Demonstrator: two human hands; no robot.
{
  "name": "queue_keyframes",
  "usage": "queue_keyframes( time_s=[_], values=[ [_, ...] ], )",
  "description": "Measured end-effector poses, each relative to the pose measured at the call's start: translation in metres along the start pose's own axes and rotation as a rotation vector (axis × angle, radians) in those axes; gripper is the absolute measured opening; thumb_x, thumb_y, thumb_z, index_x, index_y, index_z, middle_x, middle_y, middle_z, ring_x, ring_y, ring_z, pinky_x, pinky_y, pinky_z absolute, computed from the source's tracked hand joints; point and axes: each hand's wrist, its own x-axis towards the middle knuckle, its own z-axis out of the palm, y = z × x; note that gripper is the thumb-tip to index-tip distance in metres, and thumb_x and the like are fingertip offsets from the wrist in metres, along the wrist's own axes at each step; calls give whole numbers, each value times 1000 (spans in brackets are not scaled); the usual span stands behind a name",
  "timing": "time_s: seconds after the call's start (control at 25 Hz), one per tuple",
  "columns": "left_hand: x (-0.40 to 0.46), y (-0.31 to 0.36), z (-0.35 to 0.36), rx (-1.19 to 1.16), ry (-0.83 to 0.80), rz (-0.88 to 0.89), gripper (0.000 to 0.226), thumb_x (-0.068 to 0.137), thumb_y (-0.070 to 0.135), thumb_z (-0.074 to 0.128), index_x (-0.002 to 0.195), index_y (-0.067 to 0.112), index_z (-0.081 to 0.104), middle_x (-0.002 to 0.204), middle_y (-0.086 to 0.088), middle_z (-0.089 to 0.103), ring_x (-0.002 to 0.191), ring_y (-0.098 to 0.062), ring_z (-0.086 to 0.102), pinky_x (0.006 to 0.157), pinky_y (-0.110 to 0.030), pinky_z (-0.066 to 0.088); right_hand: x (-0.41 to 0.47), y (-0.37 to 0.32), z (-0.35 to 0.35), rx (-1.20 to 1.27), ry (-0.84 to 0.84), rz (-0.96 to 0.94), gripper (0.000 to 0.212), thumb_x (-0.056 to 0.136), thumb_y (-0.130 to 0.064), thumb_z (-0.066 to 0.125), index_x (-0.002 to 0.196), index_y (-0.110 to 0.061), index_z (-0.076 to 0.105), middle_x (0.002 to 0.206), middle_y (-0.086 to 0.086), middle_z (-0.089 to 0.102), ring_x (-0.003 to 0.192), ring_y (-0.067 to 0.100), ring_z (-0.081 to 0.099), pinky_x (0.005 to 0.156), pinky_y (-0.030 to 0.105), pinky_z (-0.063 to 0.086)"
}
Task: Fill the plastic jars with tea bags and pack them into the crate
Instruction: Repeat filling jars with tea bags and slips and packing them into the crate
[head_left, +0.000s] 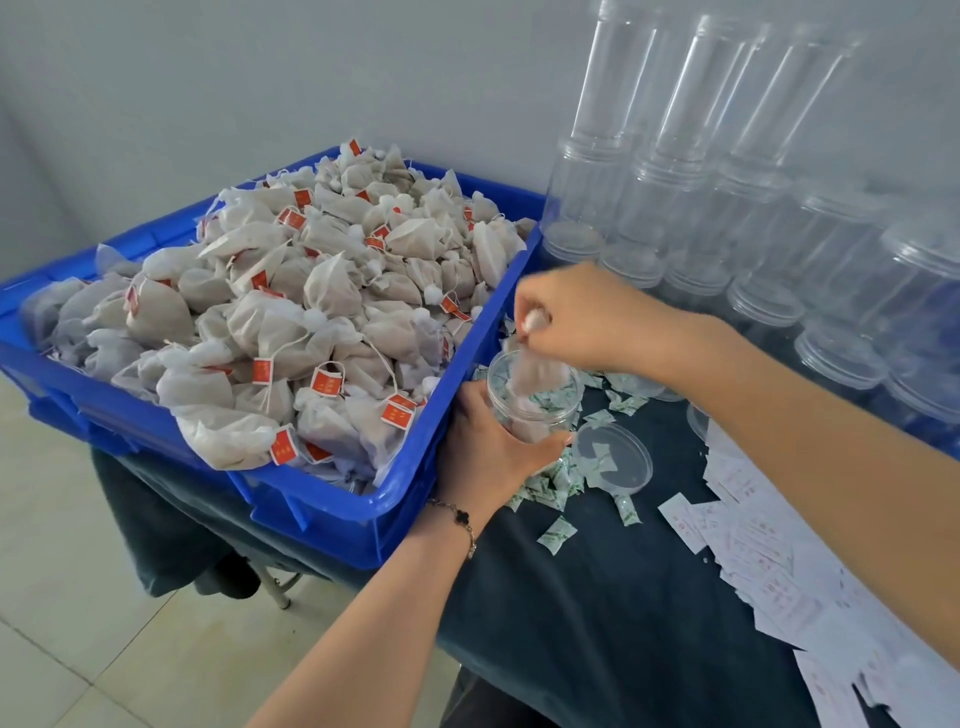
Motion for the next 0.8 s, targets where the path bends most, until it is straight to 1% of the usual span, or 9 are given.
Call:
queue_keyframes(
  time_s=[0.04,0.08,0.12,0.24,0.36,0.52,0.6,0.68,0.8],
  values=[
    [0,0,0,0,5,9,84,50,53,85,104,25,27,104,8,41,93,-10,46,80,-26,44,-2,-1,6,-144,-104,9,10,89,-18,51,96,-19,58,96,2,60,86,20,56,64,29,40],
    [1,0,0,-14,0,1,84,49,53,85,104,26,28,103,9,42,92,-10,47,79,-26,43,-2,-4,13,-243,-114,-15,14,90,-22,51,102,-19,58,101,2,59,91,22,56,66,30,42],
    [2,1,-1,-37,-9,-17,84,46,56,83,103,27,29,104,9,45,93,-9,49,79,-25,43,3,-11,18,-244,-35,-58,17,92,-22,50,106,-19,58,104,1,58,94,22,56,68,32,43],
    [2,2,-1,-88,-16,-52,84,39,63,72,103,25,34,107,5,51,98,-11,53,84,-29,46,32,-39,26,39,179,-172,22,96,-16,44,111,-16,60,105,0,62,94,19,58,76,33,47],
    [0,2,-2,-94,-11,-38,79,40,63,66,101,31,26,105,6,46,95,-9,47,81,-20,41,70,-60,41,207,123,-128,27,99,-17,40,119,-13,58,113,6,63,93,19,61,84,34,49],
    [9,2,-4,83,-37,105,76,60,69,49,107,10,40,93,6,43,85,-10,45,77,-22,42,89,-65,62,193,47,1,29,98,-15,46,126,-14,54,118,10,59,91,23,59,74,28,42],
    [11,2,-4,56,-62,93,81,61,70,51,113,8,41,98,6,46,93,-11,50,84,-27,46,86,-63,65,281,76,-5,40,93,-12,54,133,-14,49,122,12,57,101,25,59,77,28,43],
    [7,2,-3,-43,-51,52,87,55,65,63,119,13,37,110,3,49,104,-11,51,92,-30,46,80,-61,63,343,64,-19,56,87,-6,60,139,-16,41,124,11,56,107,25,57,80,28,45],
    [0,1,-2,-93,-24,-3,105,45,65,69,130,21,28,128,5,42,120,-6,41,99,-24,37,69,-58,54,385,13,-32,72,81,2,62,144,-21,35,119,10,58,94,20,60,73,28,52]
  ],
)
